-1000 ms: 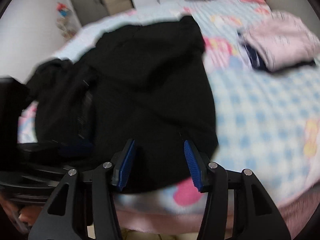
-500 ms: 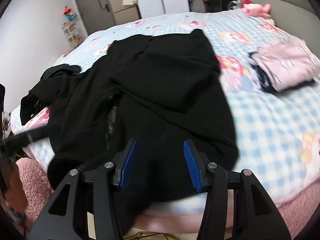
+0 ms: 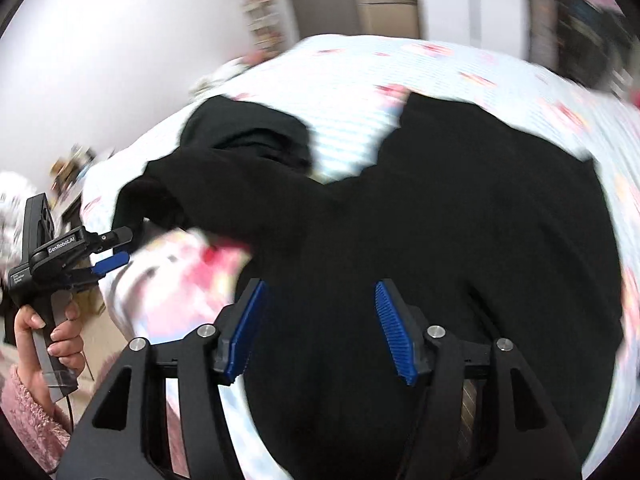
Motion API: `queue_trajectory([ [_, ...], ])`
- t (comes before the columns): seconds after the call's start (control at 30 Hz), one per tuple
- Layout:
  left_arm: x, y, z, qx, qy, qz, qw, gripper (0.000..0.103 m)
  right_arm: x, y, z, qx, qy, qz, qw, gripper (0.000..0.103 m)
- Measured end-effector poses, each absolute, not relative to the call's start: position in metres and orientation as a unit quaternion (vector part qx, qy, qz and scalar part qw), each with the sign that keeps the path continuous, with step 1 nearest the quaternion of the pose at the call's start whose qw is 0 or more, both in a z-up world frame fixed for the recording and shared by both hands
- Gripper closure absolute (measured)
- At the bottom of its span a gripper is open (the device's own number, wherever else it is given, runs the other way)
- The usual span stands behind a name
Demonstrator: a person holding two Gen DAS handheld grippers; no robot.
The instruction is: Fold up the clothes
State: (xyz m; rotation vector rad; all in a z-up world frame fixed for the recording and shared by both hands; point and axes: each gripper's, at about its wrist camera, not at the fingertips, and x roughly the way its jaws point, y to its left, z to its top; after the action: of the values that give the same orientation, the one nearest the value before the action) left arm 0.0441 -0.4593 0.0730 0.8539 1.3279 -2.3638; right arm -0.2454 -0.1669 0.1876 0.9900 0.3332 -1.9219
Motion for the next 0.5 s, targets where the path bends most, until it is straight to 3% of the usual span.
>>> queue_trajectory([
  [0.17,0.058,-0.507,0.065,0.257,0.507,-0.804,0.172,0.028,-0.247,-0.285,0.182,0.401,0.17,-0.751,0.496,0.038],
  [0.23,0.06,-0.531,0.055,0.269,0.516,-0.796,0.166,0.026,-0.245,-0.32,0.173,0.393,0.191,-0.75,0.496,0.031],
  [0.33,0.027,-0.534,0.024,0.309,0.544,-0.77,0.126,0.024,-0.238,-0.355,0.15,0.387,0.233,-0.747,0.487,0.03],
  [0.4,0.009,-0.533,0.015,0.332,0.528,-0.771,0.128,0.024,-0.235,-0.361,0.135,0.4,0.244,-0.736,0.489,0.042],
  [0.43,0.001,-0.53,0.016,0.342,0.512,-0.777,0.129,0.029,-0.235,-0.36,0.129,0.416,0.238,-0.725,0.494,0.069],
  [0.47,-0.006,-0.527,0.018,0.351,0.494,-0.784,0.132,0.046,-0.236,-0.357,0.122,0.434,0.23,-0.713,0.5,0.084],
  [0.5,-0.011,-0.524,0.022,0.36,0.473,-0.792,0.136,0.052,-0.236,-0.353,0.119,0.44,0.226,-0.708,0.504,0.087],
])
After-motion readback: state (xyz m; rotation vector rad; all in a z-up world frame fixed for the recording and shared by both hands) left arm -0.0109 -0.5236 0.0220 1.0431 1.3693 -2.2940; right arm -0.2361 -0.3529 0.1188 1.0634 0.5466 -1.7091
